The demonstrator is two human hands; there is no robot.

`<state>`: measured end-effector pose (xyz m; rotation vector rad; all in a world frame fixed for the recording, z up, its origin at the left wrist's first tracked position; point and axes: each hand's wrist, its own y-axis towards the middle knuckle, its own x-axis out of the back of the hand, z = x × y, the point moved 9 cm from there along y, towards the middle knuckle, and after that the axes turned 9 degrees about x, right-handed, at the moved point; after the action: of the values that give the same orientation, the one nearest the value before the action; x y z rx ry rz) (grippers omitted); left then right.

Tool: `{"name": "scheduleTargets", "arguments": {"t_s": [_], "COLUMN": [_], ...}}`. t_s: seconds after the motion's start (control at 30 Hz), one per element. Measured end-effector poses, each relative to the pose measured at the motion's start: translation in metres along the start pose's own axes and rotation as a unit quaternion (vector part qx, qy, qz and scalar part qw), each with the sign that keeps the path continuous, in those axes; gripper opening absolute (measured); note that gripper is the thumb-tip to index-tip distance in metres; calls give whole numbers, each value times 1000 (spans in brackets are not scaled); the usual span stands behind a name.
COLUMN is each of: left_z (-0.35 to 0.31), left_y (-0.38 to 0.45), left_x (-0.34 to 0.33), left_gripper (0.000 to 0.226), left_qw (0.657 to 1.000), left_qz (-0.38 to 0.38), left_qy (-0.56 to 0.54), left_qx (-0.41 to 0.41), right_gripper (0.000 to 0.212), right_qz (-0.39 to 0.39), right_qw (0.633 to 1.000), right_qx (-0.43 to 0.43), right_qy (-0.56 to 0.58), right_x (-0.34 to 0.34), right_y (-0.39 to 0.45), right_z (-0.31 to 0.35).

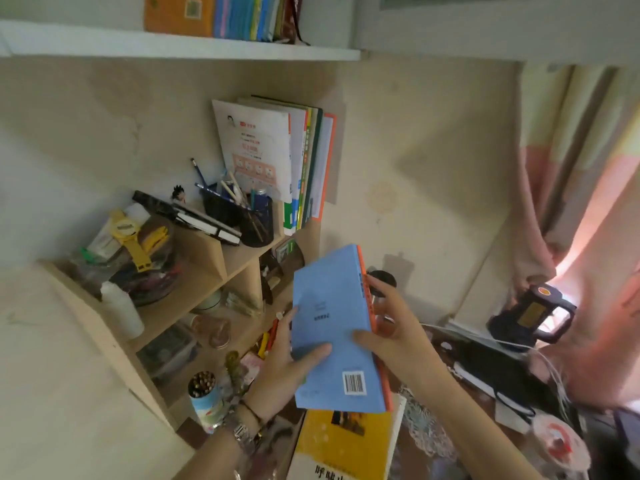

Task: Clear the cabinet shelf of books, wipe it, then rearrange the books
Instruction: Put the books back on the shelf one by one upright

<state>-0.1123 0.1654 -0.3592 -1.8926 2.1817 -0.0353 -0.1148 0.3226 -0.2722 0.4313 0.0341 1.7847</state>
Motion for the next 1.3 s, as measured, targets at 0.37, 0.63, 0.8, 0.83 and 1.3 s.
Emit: {"name": "scheduleTargets", "arguments": {"t_s": [0.37, 0.63, 0.8, 0.83, 1.3], "left_z": [-247, -409, -476, -486, -517], "left_y": [16, -12, -20, -18, 31], "left_x": [-2, -15, -10, -6, 85], "left_gripper": [76, 96, 85, 84, 85], "left_qw": [958, 871, 827, 818, 834], "left_qz": [-49, -141, -170, -181, -279], "left_qy": [182, 299, 356, 372, 338], "left_qx": [-215, -363, -401, -399, -336], "right_gripper": [86, 89, 88, 89, 88], "right_qz": [-15, -72, -85, -89, -40], "right_qw": [975, 942, 919, 917, 934], "right_qx": [204, 325, 384, 388, 353], "right_qy": [-82, -39, -15, -13, -28], "right_x": [53, 86, 80, 77, 11], "right_y": [84, 136, 164, 171, 270], "right_z": [173, 282, 326, 331, 340]}}
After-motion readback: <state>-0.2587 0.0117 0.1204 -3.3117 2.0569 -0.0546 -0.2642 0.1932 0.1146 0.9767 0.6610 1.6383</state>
